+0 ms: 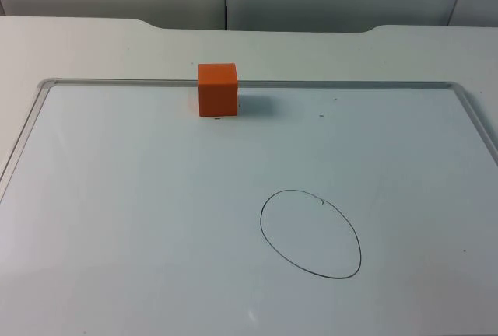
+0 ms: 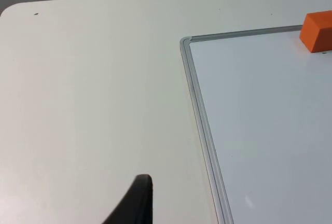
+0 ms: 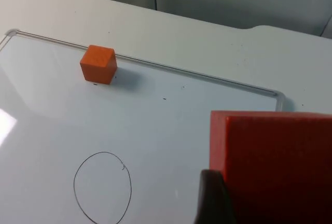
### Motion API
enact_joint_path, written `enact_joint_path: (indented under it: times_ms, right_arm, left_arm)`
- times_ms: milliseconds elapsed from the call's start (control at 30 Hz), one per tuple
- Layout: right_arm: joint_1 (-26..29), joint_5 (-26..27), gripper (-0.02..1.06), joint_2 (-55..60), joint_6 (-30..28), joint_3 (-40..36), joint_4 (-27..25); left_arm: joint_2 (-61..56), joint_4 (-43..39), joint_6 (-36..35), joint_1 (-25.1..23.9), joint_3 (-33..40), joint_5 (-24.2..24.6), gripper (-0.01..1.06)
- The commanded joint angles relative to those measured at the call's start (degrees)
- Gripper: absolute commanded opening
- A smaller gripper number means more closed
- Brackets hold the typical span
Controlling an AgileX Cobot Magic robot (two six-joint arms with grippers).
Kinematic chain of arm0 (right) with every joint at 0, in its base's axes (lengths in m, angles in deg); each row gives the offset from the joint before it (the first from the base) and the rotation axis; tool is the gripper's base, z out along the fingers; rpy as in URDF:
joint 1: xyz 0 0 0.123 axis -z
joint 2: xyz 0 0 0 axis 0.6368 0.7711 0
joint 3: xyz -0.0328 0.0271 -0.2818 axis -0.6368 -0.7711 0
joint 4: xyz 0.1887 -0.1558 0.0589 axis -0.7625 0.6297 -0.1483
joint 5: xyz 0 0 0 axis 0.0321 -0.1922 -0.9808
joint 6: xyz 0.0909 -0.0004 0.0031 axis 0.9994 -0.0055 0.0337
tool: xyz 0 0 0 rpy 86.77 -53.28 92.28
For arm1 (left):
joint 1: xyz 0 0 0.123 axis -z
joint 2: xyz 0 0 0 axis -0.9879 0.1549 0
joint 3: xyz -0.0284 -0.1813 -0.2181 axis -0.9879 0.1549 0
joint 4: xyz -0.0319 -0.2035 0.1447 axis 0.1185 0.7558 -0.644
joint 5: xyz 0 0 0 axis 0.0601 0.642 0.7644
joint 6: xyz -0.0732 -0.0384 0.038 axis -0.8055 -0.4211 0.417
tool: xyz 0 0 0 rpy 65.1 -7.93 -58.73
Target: Pick up one cube with the left hand and another cube with the right hand. First place the cube in the right hand at the target position, then stack the cube in the left hand on top.
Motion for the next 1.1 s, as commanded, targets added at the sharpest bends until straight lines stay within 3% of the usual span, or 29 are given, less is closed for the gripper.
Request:
enact_joint_path:
  times_ms: [0,700,767,967,1067]
  right_arm:
    - [0.0,1.4,0.0,-0.4,0.2,-0.3,0.6]
    - [0.0,3.8,0.0,-0.4,2.2,-0.3,-0.7]
    - [0.0,3.8,0.0,-0.4,2.2,-0.3,-0.7]
    - [0.0,3.8,0.0,-0.4,2.2,-0.3,-0.7]
    - [0.0,3.9,0.0,-0.4,2.2,-0.3,-0.7]
  left_arm:
    - [-0.2,0.1,-0.3,-0.3,0.1,-0.4,1.04]
    - [-0.2,1.7,-0.2,-0.3,-0.4,-1.1,1.04]
    - [-0.2,2.8,0.3,-0.3,-1.3,-2.6,1.04]
    - [6.2,12.9,9.0,-0.3,-8.4,-16.2,1.04]
    - [10.1,17.4,13.8,-0.3,-11.6,-19.5,1.04]
